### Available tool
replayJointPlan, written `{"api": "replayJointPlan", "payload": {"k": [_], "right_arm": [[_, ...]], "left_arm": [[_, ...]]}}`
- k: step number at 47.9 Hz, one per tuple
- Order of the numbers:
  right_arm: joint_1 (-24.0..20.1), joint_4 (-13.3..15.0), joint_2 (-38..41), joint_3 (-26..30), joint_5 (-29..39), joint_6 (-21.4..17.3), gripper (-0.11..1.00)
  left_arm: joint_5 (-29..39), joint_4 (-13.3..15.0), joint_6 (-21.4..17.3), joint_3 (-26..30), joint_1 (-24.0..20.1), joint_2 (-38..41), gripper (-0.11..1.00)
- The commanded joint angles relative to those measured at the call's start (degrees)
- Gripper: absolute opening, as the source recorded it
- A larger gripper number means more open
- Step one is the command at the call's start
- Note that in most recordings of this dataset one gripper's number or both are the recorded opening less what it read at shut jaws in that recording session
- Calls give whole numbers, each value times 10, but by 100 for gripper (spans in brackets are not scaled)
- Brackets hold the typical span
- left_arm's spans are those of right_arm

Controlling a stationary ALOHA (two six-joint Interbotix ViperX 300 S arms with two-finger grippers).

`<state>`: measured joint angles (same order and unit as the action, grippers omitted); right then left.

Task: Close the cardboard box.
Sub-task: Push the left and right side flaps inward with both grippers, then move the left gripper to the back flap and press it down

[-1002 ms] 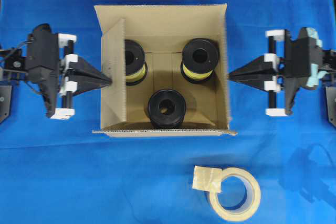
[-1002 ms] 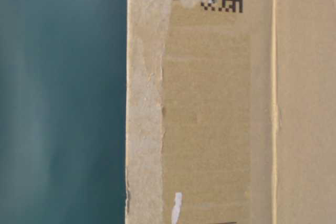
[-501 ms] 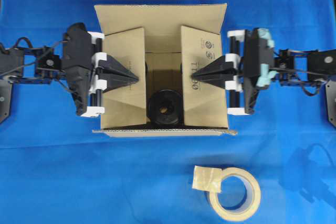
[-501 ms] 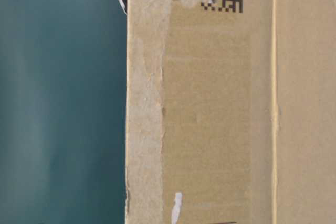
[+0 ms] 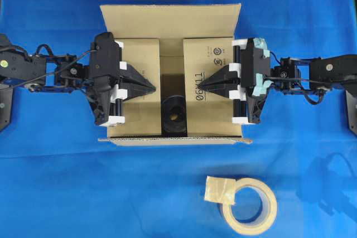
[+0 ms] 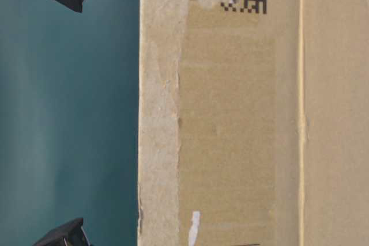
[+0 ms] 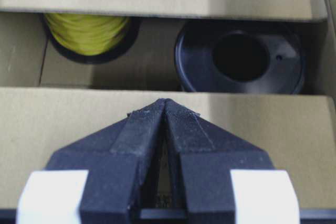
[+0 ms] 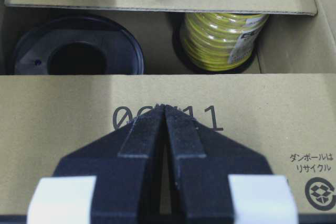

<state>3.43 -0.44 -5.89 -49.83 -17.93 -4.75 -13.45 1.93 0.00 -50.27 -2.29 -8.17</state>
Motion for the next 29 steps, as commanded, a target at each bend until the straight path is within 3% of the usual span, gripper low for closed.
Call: {"api": "replayJointPlan", "payload": {"k": [1, 14, 29], "right_arm": [[2, -2, -4, 12, -5, -1, 0], [2, -1, -4, 12, -5, -1, 0], [2, -1, -4, 11, -5, -1, 0]], "left_arm": [[-4, 1, -3, 21, -8, 3, 0], [-2, 0, -11, 84, -54, 39, 0], [-4, 0, -56, 136, -101, 72, 0]]}}
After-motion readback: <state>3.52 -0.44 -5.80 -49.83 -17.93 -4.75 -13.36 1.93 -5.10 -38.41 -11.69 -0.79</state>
